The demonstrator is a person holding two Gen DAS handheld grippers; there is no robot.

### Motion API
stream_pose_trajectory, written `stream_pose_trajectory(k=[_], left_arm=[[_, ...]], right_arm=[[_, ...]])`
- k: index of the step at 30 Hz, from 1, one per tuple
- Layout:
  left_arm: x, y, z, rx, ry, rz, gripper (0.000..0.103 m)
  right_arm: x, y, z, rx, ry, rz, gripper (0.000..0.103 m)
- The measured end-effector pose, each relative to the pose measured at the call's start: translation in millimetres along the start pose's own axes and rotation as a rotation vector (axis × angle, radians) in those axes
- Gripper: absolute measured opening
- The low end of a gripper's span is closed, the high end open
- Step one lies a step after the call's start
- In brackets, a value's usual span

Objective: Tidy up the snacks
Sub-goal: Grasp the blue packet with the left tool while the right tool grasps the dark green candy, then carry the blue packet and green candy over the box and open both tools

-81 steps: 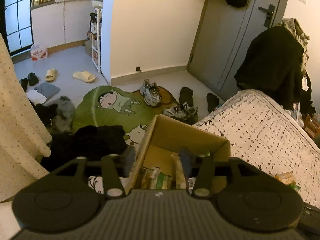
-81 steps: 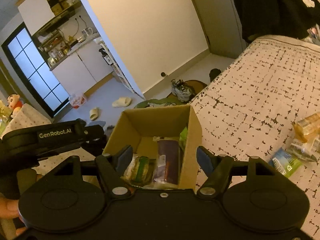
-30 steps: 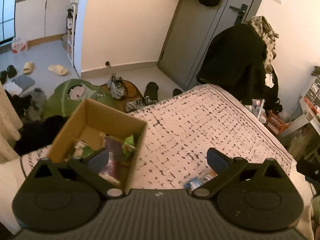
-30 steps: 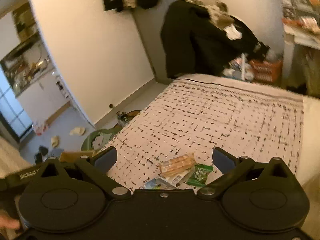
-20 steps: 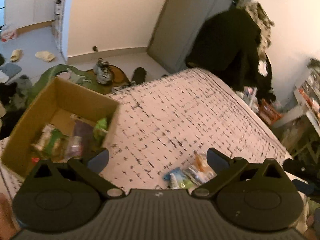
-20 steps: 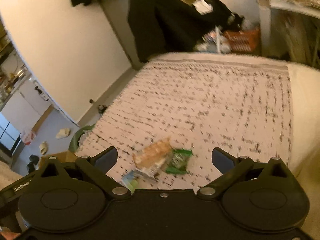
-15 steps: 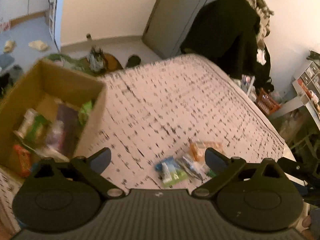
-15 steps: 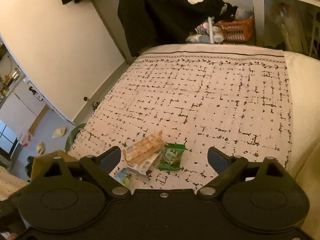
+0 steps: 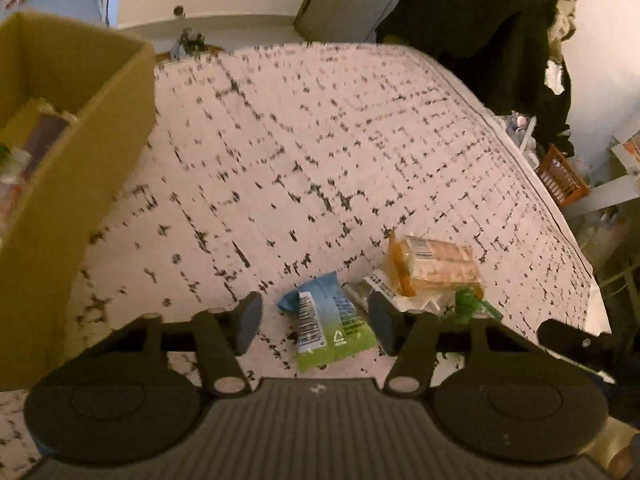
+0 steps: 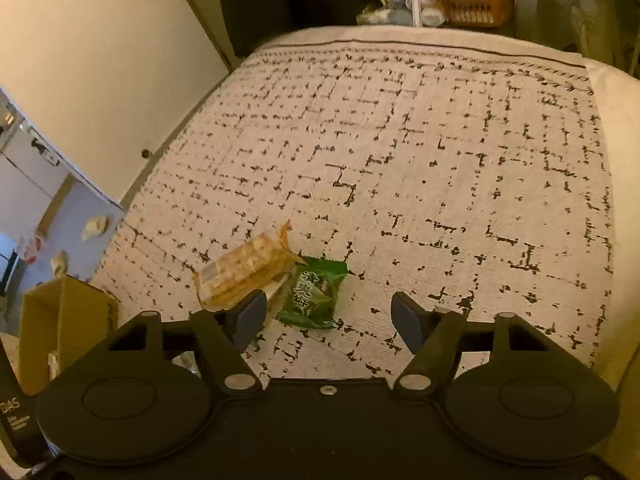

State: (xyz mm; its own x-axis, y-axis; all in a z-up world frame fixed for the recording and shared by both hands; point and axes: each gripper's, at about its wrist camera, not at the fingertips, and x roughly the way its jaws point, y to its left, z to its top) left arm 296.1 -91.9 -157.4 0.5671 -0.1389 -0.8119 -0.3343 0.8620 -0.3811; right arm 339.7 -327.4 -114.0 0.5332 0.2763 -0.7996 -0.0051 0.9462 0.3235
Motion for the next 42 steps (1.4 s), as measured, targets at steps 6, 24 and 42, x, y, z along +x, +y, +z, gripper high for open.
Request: stream_pose_trajectory(k=[6,24,42], left_arm=[[18.2,-2.9,-3.8,0.013,0.015,0.027,0.046],[7.0,-10.7,-1.7,0.058,0.043,0.078,0.022],[-127.3,24.4,19.0,0.071,-0.104,-0.018,0.022]], right_arm=[[26.9,0.1,4.1,0.017,0.046,-0.003,0.068],[39.5,3.6,-14.5,0.039,0.006,-0.001,0.032],[-83.2,69.9,-44.5,0.029,-0.216,0.194,0.032]])
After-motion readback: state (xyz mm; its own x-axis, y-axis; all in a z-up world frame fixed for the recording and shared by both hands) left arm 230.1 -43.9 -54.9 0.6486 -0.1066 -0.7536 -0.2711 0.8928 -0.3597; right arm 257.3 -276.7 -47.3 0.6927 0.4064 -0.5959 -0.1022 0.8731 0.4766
